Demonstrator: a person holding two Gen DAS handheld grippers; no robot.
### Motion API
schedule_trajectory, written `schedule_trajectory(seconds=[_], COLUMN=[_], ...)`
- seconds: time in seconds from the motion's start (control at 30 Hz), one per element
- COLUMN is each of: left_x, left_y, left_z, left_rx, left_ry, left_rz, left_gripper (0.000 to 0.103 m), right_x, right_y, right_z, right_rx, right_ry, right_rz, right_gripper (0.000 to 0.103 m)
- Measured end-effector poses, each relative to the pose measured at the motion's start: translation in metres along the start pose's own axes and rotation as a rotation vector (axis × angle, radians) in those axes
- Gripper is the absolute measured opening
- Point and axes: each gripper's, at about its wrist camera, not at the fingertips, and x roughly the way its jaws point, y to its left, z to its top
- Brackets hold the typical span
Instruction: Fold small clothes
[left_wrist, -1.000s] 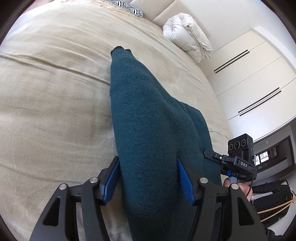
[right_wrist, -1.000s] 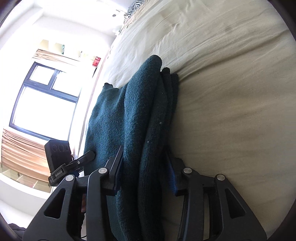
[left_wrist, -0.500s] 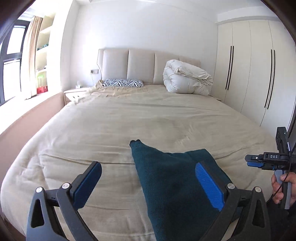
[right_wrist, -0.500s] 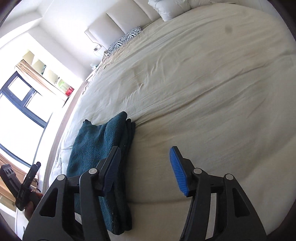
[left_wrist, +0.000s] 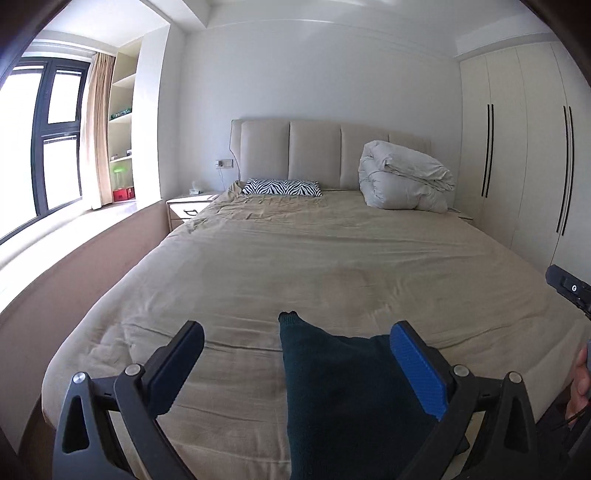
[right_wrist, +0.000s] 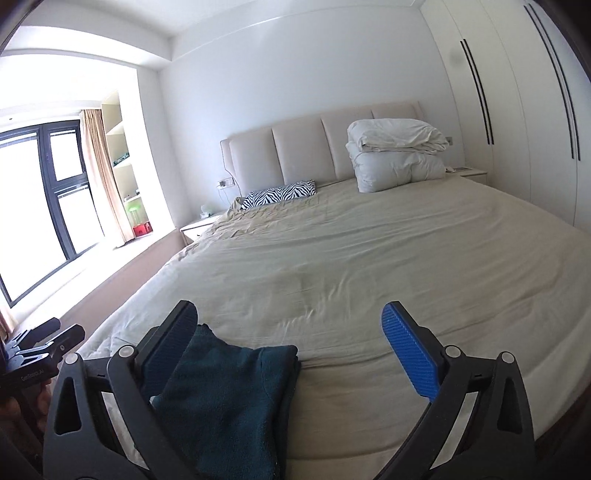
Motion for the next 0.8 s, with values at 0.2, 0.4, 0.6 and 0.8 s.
schedule_trajectory(seconds=[0.2, 0.4, 0.6, 0.8], left_x=[0.029, 0.033, 0.038, 0.051], left_y=[-0.001, -0.006, -0.014, -0.015], left_z=[-0.024, -0.043, -0.055, -0.070], left_rx=[-0.015, -0.030, -0.007, 0.001], left_ry=[0.233, 0.325, 0.352, 0.373], left_rz=[0.044, 0.034, 0.038, 0.035], left_gripper=[0.103, 0.103, 0.103, 0.103], right_x=[-0.001, 0.014, 0.034, 0.055], right_y=[0.018, 0.035, 0.050, 0.049], right_z=[-0.003, -0.034, -0.062, -0.084], right_rx=[0.004, -0.015, -0.028, -0.038], right_ry=[0.168, 0.333, 0.417, 0.473], right_rz=[-0.039, -0.117, -0.118, -0.127], right_gripper=[0.102, 0.102, 0.102, 0.102])
